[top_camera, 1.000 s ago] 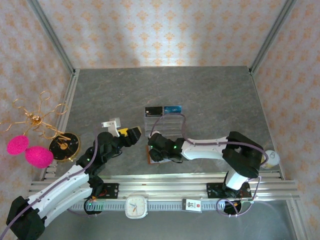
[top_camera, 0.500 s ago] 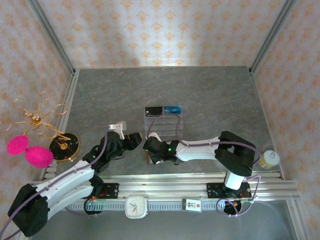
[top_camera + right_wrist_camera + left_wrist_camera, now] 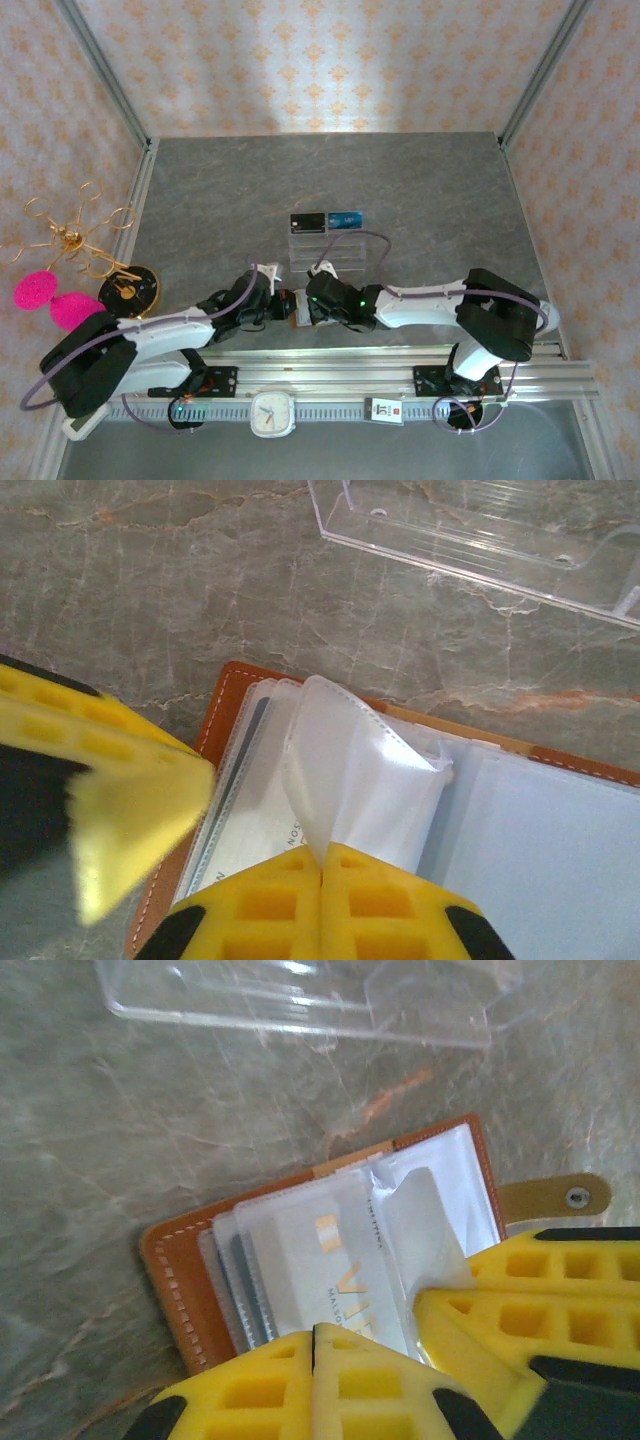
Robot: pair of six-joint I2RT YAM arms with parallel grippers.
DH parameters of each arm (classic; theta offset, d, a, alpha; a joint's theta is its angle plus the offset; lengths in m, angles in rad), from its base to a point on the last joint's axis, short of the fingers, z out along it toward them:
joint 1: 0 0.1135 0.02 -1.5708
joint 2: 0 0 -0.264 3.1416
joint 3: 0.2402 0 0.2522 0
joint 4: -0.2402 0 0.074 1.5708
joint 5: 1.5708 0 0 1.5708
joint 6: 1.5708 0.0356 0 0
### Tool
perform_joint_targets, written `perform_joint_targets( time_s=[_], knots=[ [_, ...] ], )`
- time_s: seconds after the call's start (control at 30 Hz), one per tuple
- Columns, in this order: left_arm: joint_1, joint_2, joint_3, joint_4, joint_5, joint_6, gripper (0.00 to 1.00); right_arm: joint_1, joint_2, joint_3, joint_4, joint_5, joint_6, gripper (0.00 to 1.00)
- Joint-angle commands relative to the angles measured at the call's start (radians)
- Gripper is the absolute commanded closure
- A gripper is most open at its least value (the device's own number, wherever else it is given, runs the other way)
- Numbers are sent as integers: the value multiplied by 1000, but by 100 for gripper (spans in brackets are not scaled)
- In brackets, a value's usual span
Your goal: Take the credit cards out of the card holder
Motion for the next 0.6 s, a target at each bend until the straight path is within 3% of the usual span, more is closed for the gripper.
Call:
perform_joint_targets(
  time_s=[0.0, 0.07, 0.13, 0.37, 0.57],
  knots=[
    [-23, 64, 64, 63, 40, 19, 99, -3, -66, -33, 63, 30, 39, 91],
    [-38, 99, 88, 73, 57, 19, 96, -1, -117, -58, 57, 79, 55, 72],
    [-58, 138, 129, 62, 68, 27, 93, -2, -199, -97, 48, 141, 64, 65],
    [-134, 345, 270, 44, 140, 60, 90, -12, -437, -171, -87, 317, 137, 63],
    [-165, 474, 340, 19, 190, 60, 90, -18, -527, -213, -124, 348, 181, 64]
  ],
)
